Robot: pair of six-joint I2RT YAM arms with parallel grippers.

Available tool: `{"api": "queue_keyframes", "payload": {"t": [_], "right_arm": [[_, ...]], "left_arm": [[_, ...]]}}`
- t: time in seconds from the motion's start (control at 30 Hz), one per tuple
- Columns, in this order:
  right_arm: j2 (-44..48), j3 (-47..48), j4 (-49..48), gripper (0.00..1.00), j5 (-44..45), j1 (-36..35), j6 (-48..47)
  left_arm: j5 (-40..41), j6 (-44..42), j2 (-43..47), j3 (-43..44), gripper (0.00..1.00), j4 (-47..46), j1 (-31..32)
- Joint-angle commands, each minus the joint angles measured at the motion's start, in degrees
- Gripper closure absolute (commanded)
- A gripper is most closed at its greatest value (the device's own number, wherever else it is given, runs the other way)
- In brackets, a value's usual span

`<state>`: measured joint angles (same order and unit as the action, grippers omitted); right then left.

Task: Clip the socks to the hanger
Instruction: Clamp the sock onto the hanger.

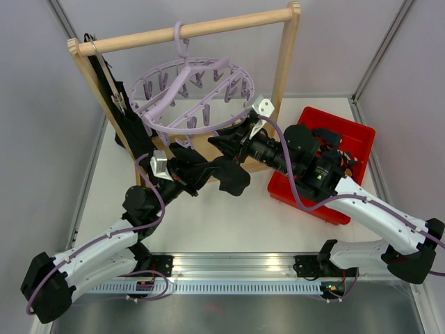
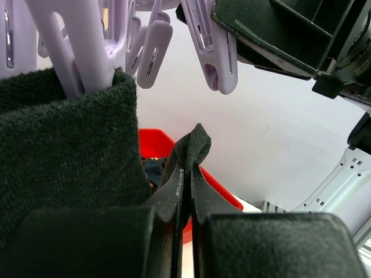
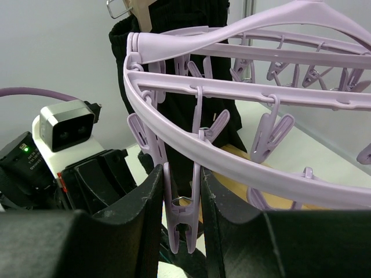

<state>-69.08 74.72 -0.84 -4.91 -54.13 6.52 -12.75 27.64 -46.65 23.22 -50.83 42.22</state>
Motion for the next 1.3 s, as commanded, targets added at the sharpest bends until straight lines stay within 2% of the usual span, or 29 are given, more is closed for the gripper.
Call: {"api": "queue_keyframes", "payload": {"t": [0.0,0.47,1.27], "right_arm": [[1.6,-0.8,1.5,1.0,-6.4,-1.0,2.2],[0.6,-0.6,-0.2,1.0,-8.5,-1.0,3.1],[-0.1,-1.1,-0.7,1.0,-9.9,-1.0,4.2]], "left_arm": [[-1.9,1.9,-0.5,2.5,0.98,-5.6,-0.2],[-4.8,0.9,-1.6,4.9,0.98,-5.8,-0.2],[-2.7,0.3,-2.1,4.9,0.98,-8.6,-0.2]]}}
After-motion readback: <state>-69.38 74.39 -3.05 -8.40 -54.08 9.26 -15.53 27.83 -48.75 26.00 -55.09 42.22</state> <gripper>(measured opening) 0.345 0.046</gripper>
